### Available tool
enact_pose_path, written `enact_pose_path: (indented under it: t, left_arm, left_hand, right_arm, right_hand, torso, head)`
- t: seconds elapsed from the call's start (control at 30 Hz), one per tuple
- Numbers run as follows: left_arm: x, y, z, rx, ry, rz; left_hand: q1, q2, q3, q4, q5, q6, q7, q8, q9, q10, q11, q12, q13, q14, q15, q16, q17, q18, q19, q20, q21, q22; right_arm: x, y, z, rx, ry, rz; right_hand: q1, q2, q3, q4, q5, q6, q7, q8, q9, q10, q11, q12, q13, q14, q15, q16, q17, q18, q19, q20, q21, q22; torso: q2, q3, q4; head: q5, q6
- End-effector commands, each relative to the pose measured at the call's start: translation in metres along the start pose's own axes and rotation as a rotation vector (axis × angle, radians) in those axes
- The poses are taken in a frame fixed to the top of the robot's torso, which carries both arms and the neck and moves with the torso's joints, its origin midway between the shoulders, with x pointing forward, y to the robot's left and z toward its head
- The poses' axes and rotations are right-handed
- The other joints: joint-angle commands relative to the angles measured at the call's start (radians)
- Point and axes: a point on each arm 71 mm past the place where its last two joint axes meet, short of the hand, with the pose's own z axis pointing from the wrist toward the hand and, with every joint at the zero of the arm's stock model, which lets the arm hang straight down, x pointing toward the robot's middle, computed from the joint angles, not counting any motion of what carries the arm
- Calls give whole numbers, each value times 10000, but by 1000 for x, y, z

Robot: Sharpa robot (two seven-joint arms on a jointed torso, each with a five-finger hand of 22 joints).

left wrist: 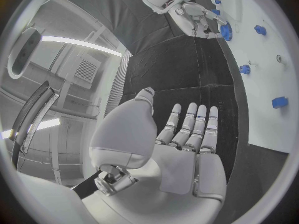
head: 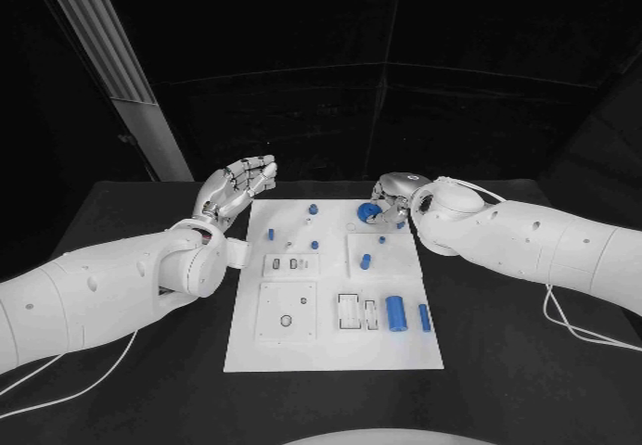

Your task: Assemble the parts on the task board

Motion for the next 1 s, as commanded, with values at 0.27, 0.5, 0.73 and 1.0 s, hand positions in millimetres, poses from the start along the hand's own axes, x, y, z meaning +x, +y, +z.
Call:
enact_pose_path:
  t: [0.27,0.5,0.73,1.0]
  left_arm:
    - [1,-21,-2,2862,93,-31]
    - [1,-21,-2,2842,81,-22]
    - [1,-20,-2,2822,83,-20]
    - [1,-20,-1,2797,83,-19]
  left_hand:
    - [12,67,-62,1,74,-93,1444,58,-11,-63,10,67,-3,27,61,40,5,21,-95,3,1,-7]
    - [12,67,-62,1,74,-93,1444,58,-11,-63,10,67,-3,27,61,40,5,21,-95,3,1,-7]
    - [19,75,-64,1,80,-97,1445,68,-11,-66,10,70,-3,27,61,41,5,21,-96,3,4,0]
    - [25,80,-65,0,84,-103,1445,70,-12,-68,10,72,-3,27,62,42,5,21,-98,3,5,2]
  right_arm:
    - [2,1,-1,-56,153,-101]
    - [1,1,-2,-111,-57,-30]
    - [-1,1,-4,-227,-332,66]
    - [-3,1,-5,-429,-618,158]
  right_hand:
    - [10,212,104,-76,42,399,-124,-77,0,1042,-173,25,2631,1068,-158,24,2635,-75,1054,-101,32,2634]
    - [-161,-7,-7,-92,101,418,-66,-304,-84,1042,-146,25,2631,1068,-182,24,2635,-75,1054,-144,32,2634]
    - [-364,-179,-114,-33,96,420,-13,-465,-137,1042,-103,25,2631,1068,-158,24,2635,-75,1054,-136,32,2634]
    - [-640,-445,-221,127,193,479,46,-595,-168,1042,-52,25,2631,1068,-123,24,2635,-75,1054,-108,32,2634]
  torso:
    - [-7,1,9]
    - [-3,-3,7]
    - [-1,0,1]
    - [-6,0,5]
  head:
    - [-6,-14]
    - [0,-2]
    - [7,5]
    - [-7,17]
